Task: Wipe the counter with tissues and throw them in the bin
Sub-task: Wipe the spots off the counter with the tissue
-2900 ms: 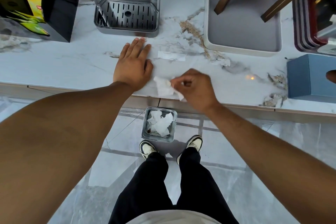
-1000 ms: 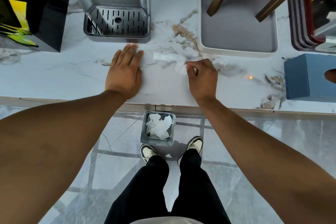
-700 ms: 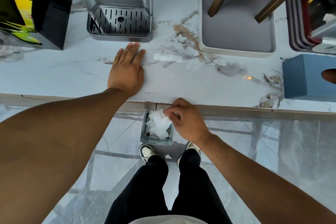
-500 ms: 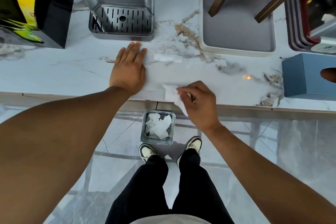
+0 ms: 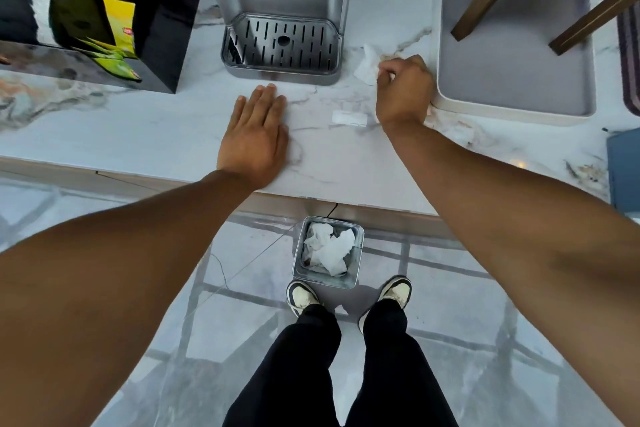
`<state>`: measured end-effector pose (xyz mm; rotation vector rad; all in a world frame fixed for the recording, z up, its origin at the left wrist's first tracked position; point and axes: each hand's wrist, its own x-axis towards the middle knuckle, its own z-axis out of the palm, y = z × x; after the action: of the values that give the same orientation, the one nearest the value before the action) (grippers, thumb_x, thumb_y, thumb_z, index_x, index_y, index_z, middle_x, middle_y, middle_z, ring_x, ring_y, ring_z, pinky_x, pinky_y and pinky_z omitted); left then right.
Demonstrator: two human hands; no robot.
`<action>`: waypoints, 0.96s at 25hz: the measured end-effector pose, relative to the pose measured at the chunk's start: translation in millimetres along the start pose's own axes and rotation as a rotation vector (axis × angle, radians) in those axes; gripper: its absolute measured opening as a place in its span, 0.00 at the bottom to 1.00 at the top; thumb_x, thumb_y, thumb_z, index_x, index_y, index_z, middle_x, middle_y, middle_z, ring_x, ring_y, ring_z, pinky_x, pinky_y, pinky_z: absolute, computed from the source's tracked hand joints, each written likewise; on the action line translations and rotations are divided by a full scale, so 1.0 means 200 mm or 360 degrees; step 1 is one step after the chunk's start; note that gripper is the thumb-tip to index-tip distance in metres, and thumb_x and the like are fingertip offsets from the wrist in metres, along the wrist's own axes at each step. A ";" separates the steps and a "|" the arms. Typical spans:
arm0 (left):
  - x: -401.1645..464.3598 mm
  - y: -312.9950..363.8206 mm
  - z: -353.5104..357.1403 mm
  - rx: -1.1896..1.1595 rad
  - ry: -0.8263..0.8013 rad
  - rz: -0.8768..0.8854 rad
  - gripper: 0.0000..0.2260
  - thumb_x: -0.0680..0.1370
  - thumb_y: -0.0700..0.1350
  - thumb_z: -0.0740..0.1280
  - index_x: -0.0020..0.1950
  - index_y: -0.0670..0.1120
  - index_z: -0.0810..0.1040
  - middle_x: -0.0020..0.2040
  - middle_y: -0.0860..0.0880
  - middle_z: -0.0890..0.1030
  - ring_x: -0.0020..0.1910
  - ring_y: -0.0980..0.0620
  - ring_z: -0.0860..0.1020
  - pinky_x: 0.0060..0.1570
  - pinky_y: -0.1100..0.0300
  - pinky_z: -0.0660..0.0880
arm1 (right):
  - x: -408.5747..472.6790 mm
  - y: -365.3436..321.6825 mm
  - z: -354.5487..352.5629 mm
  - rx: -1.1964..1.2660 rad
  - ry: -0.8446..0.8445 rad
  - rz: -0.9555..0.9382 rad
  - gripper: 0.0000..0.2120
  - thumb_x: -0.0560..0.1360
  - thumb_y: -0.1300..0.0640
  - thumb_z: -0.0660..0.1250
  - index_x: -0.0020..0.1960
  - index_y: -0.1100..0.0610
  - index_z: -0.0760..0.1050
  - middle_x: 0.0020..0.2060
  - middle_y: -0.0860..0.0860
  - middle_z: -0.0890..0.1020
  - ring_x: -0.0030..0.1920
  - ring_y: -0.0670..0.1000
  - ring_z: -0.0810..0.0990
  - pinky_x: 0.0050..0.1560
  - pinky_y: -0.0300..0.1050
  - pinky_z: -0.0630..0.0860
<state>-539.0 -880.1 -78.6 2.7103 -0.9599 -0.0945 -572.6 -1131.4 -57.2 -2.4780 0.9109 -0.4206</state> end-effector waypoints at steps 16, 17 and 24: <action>0.00 0.01 0.00 0.0041 -0.0036 -0.0014 0.24 0.83 0.47 0.52 0.78 0.39 0.62 0.80 0.40 0.59 0.80 0.41 0.55 0.79 0.44 0.50 | -0.92 0.15 -0.21 0.0493 -0.0500 -0.0787 0.10 0.74 0.69 0.68 0.52 0.61 0.83 0.40 0.55 0.77 0.39 0.51 0.78 0.43 0.37 0.74; 0.00 0.02 0.00 0.0061 -0.0047 -0.0018 0.24 0.84 0.46 0.52 0.78 0.39 0.61 0.80 0.40 0.59 0.80 0.41 0.54 0.79 0.44 0.50 | -0.88 0.20 -0.25 0.0502 -0.0284 -0.0571 0.09 0.75 0.68 0.68 0.52 0.60 0.84 0.41 0.53 0.77 0.39 0.48 0.77 0.44 0.32 0.72; -0.02 0.15 -0.01 0.0008 -0.0105 0.0007 0.23 0.85 0.47 0.52 0.79 0.41 0.61 0.81 0.41 0.58 0.81 0.41 0.53 0.79 0.45 0.49 | -0.62 0.65 -0.50 0.0191 0.0533 0.0616 0.12 0.75 0.64 0.65 0.52 0.56 0.85 0.47 0.57 0.81 0.46 0.55 0.81 0.49 0.32 0.69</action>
<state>-559.8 -900.6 -69.4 2.7248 -0.9858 -0.1821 -774.6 -1166.8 -55.3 -2.0896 1.4190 -0.7407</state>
